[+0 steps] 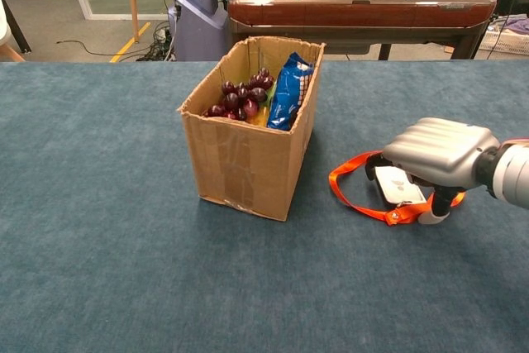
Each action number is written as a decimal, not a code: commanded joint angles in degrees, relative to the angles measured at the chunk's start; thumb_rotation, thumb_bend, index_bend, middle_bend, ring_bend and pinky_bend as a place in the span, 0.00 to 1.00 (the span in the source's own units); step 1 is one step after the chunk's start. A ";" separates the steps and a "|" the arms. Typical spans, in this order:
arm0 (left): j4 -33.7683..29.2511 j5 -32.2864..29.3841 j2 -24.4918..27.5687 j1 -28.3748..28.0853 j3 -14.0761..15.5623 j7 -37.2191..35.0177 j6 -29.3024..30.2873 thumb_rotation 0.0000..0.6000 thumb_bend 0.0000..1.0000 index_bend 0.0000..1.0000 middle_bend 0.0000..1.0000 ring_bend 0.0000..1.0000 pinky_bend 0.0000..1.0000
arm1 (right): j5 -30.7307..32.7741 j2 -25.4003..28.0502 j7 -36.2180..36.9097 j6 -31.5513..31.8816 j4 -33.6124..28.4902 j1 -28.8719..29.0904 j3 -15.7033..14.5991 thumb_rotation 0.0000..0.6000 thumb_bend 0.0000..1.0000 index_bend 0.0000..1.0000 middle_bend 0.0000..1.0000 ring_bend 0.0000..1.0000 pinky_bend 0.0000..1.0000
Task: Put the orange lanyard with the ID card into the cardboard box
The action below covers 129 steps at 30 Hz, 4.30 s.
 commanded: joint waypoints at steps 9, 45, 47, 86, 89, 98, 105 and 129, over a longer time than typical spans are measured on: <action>-0.06 0.14 0.06 0.03 0.01 -0.17 0.05 1.00 0.16 0.40 0.38 0.28 0.42 | 3.13 -1.03 -1.33 -0.03 0.82 1.76 -0.05 1.00 0.23 0.32 0.99 1.00 1.00; 0.02 -0.07 0.16 -0.16 0.19 -0.84 -0.87 1.00 0.16 0.40 0.39 0.28 0.42 | 4.68 -0.70 0.47 4.46 0.19 3.18 -2.04 1.00 0.84 0.61 1.00 1.00 1.00; -0.04 -0.02 0.18 -0.15 0.20 -0.86 -0.84 1.00 0.16 0.40 0.39 0.28 0.42 | 2.57 -0.43 2.40 4.89 0.51 2.78 -2.16 1.00 0.84 0.64 1.00 1.00 1.00; -0.43 0.15 0.25 -0.16 0.33 -0.67 -0.85 1.00 0.16 0.40 0.39 0.28 0.42 | -14.73 16.27 18.84 11.37 -20.62 -2.47 1.29 1.00 0.86 0.71 1.00 1.00 1.00; -0.41 0.15 0.24 -0.16 0.33 -0.74 -0.85 1.00 0.16 0.40 0.39 0.28 0.42 | -15.56 16.98 18.74 11.38 -22.32 -2.50 1.49 1.00 0.86 0.71 1.00 1.00 1.00; -0.45 0.10 0.29 -0.09 0.29 -0.84 -0.71 1.00 0.16 0.40 0.38 0.28 0.42 | -17.78 18.87 18.34 10.11 -28.03 -2.08 1.69 1.00 0.86 0.71 1.00 1.00 1.00; -0.46 0.07 0.35 -0.06 0.23 -0.97 -0.64 1.00 0.16 0.40 0.39 0.28 0.42 | -18.47 19.24 17.79 8.43 -31.39 -1.14 2.25 1.00 0.86 0.71 1.00 1.00 1.00; -0.59 -0.14 1.00 0.30 -0.07 -1.81 0.05 1.00 0.16 0.40 0.39 0.28 0.42 | -15.47 13.52 13.97 3.10 -38.19 4.84 5.49 1.00 0.86 0.71 1.00 1.00 1.00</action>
